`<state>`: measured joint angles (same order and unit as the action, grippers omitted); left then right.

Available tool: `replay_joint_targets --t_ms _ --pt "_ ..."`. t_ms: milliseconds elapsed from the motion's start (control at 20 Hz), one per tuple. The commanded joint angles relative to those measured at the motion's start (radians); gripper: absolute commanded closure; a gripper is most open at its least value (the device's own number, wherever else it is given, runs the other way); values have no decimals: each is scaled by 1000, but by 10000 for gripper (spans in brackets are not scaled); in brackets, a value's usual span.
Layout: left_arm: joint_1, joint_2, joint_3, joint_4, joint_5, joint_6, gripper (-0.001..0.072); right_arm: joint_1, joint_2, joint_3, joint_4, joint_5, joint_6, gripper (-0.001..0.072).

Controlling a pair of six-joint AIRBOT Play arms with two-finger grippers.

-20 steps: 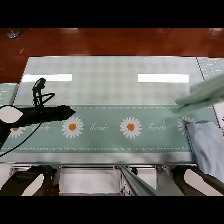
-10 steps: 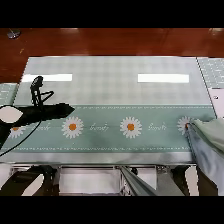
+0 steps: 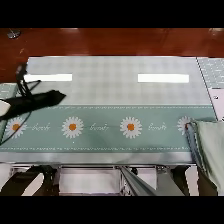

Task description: Fold the shirts.

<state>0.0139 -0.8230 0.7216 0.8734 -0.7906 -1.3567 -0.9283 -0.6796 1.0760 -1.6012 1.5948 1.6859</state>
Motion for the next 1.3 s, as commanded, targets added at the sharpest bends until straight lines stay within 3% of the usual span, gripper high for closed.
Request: replay_joint_targets --t_ms 0,100,250,350,500,600,700,1250 --pt "69 -7 235 -2 19 2 684 69 -138 219 596 -271 -110 682" --pt "51 -28 401 -2 39 2 684 245 -234 319 762 -447 -93 682" --pt "-33 -90 567 17 11 11 685 666 -377 386 714 -611 -143 683" --pt "-110 -135 573 123 -51 5 685 936 -481 385 517 -622 -181 683" --pt "-193 -251 499 402 -164 -130 685 1192 -669 364 99 -492 -28 683" --pt "-180 -350 470 497 -208 -182 685 1229 -779 338 -74 -394 85 683" --pt "-157 -426 472 500 -272 -185 685 1213 -848 339 -120 -279 142 683" --pt "-164 -461 472 489 -284 -185 683 1189 -859 339 -125 -270 142 683"
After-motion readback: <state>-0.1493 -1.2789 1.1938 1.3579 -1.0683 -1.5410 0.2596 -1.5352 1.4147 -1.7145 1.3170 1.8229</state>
